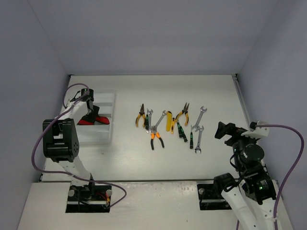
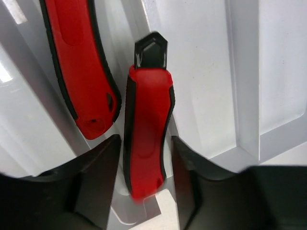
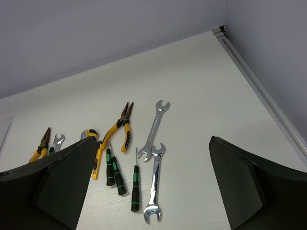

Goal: Sort the tools into containers

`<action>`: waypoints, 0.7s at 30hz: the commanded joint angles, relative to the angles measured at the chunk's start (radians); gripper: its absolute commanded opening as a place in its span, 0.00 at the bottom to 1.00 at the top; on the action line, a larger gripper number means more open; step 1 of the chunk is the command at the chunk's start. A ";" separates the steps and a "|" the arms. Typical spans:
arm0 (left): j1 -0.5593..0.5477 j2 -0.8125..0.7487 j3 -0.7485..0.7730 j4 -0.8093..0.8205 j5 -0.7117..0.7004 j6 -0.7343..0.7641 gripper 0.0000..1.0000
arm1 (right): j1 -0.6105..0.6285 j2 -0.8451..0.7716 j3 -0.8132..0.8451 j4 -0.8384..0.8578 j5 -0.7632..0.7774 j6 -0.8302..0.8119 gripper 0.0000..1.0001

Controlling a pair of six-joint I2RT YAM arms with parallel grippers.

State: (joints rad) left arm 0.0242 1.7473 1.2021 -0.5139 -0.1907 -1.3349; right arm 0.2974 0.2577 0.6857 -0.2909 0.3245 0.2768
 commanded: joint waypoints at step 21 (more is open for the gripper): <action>-0.195 -0.404 0.127 -0.034 0.123 0.592 0.66 | 0.008 0.326 0.150 0.072 -0.033 0.015 1.00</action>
State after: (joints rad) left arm -0.1163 1.4122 1.2568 -0.5598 -0.1509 -1.0366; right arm 0.2974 0.4460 0.7478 -0.2933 0.3156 0.2812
